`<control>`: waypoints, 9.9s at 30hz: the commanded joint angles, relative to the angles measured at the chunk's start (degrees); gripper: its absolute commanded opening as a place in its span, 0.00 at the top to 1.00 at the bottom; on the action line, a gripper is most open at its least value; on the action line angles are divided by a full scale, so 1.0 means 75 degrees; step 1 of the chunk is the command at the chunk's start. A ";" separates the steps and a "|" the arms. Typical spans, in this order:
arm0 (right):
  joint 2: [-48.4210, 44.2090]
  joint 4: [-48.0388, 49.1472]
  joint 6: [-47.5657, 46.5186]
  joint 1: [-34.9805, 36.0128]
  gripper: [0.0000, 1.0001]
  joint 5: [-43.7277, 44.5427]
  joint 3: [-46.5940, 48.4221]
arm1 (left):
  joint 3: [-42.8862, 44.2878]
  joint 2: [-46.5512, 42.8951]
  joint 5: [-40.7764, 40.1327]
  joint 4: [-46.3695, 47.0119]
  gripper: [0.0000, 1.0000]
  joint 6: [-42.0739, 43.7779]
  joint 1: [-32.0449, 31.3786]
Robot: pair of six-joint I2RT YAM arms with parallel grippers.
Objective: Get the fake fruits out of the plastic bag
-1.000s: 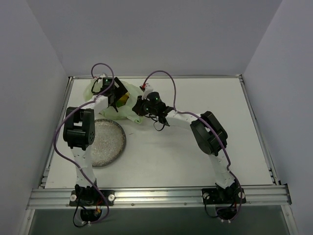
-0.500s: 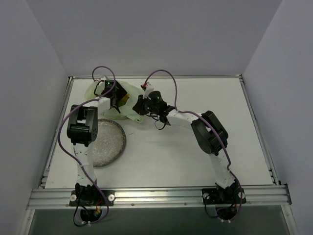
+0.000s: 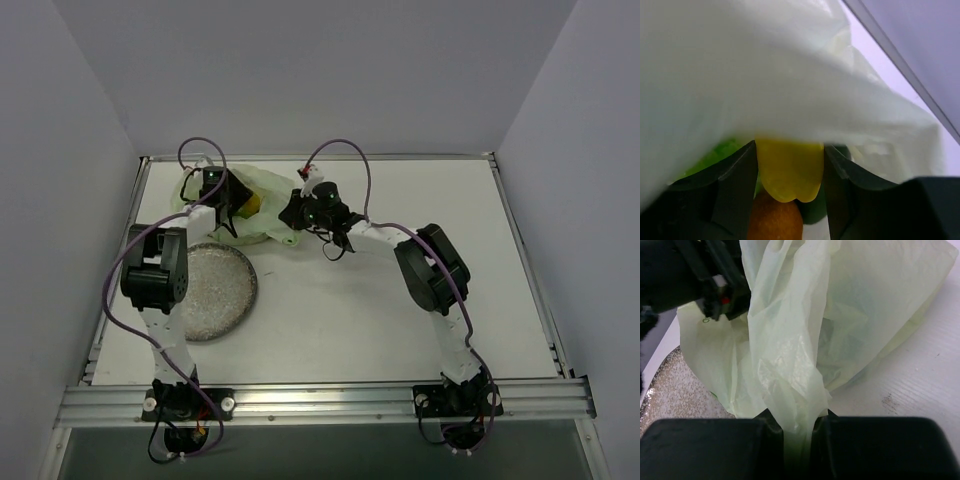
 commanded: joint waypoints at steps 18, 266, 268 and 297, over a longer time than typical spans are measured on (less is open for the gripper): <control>-0.0570 0.1062 0.0634 -0.0131 1.00 -0.0062 -0.0572 | -0.2083 -0.4499 0.0704 -0.1139 0.67 0.0669 0.0409; -0.1684 0.0711 0.0130 0.0514 1.00 0.1755 -0.2589 | 0.0927 0.0422 -0.1137 -0.0015 0.48 0.1831 -0.1372; -0.1602 0.0734 0.0153 0.0479 1.00 0.1732 -0.2507 | 0.0786 0.0117 -0.0973 0.0019 0.53 0.1900 -0.1372; -0.1871 0.0664 0.0060 0.0197 1.00 0.1110 -0.2166 | -0.5037 -0.8847 -0.2061 -0.4630 0.71 0.1551 -0.1524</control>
